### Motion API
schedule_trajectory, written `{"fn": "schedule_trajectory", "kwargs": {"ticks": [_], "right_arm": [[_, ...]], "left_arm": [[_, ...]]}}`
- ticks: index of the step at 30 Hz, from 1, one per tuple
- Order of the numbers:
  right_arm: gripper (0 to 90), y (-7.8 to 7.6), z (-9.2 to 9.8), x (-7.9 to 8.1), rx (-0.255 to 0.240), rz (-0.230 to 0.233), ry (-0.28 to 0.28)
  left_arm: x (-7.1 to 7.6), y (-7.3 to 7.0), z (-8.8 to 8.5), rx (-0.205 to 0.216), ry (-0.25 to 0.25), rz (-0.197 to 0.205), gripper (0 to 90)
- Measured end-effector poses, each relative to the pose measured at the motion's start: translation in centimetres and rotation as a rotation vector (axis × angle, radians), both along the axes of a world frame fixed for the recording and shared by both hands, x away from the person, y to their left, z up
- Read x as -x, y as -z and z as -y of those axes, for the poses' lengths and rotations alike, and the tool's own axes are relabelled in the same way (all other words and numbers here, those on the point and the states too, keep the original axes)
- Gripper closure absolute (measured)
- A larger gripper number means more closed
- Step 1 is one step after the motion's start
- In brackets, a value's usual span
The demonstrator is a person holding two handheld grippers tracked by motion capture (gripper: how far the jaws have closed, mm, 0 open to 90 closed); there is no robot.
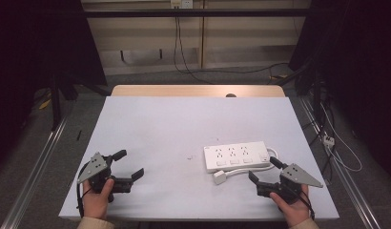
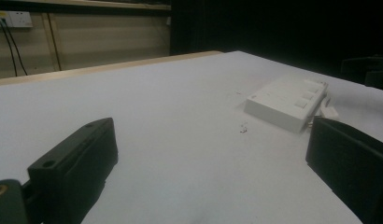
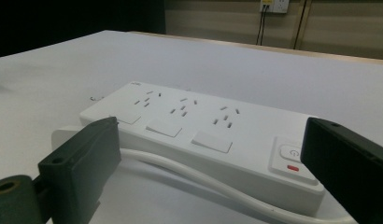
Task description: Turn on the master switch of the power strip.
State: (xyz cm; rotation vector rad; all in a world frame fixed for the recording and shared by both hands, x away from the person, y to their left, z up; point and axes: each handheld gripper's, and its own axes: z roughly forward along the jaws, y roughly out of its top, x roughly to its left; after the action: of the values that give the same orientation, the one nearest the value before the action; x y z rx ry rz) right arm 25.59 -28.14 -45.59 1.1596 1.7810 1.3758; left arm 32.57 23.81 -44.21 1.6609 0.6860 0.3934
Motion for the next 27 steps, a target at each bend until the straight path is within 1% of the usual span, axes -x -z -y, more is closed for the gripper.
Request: {"fn": "schedule_trajectory", "kwargs": {"ticks": [3, 9, 11, 14, 20, 22, 27], "right_arm": [[5.1, -0.04, 0.01, 0.00, 0.000, 0.001, 0.002], [5.8, -0.10, -0.03, -0.04, -0.002, -0.003, 0.006], [5.9, -0.14, -0.03, -0.10, -0.002, -0.003, 0.009], [6.2, -0.15, 0.06, -0.20, 0.009, -0.003, 0.007], [6.8, -0.20, 0.05, -0.33, 0.008, -0.007, 0.009], [7.2, -0.24, 0.07, -0.42, 0.017, -0.008, 0.005], [8.1, -0.29, 0.09, -0.58, 0.021, -0.010, 0.006]], "left_arm": [[0.03, -0.07, -0.03, -0.005, -0.001, 0.002, 2.0], [0.02, -0.07, -0.07, 0.003, -0.003, 0.006, 2.0], [0.01, -0.10, -0.11, -0.004, 0.000, 0.007, 2.0], [0.03, -0.21, -0.01, 0.016, 0.002, 0.007, 2.0], [-0.01, -0.25, 0.12, 0.000, 0.012, 0.008, 2.0], [-0.03, -0.24, 0.17, 0.001, 0.015, 0.009, 2.1], [0.00, -0.26, 0.18, 0.003, 0.017, 0.007, 2.0]]}}
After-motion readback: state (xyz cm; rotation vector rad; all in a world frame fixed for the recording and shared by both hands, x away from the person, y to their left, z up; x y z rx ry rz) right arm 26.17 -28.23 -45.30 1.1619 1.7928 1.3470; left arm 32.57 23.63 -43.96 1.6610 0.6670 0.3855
